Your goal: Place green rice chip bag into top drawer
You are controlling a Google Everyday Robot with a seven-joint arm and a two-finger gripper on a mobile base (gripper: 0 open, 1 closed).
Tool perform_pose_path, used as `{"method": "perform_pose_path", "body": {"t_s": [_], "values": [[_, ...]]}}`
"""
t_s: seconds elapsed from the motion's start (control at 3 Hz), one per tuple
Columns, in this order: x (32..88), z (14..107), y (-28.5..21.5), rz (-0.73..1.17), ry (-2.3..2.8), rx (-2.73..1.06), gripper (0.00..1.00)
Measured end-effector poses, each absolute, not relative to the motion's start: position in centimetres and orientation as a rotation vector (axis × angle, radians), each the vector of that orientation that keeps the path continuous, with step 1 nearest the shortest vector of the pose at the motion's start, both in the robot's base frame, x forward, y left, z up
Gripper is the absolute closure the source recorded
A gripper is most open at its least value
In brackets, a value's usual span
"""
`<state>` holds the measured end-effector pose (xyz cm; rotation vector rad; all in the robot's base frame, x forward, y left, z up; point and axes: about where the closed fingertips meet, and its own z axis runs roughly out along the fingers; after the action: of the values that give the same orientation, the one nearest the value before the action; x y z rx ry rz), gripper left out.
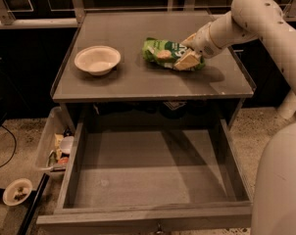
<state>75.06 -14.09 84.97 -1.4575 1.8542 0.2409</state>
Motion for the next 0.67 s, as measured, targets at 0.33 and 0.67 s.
{"method": "perform_pose_path", "body": {"t_s": [0.33, 0.67], "values": [[75.06, 84.97, -14.09, 0.241, 1.854, -1.458, 0.87], [75.06, 84.97, -14.08, 0.241, 1.854, -1.458, 1.0]]}}
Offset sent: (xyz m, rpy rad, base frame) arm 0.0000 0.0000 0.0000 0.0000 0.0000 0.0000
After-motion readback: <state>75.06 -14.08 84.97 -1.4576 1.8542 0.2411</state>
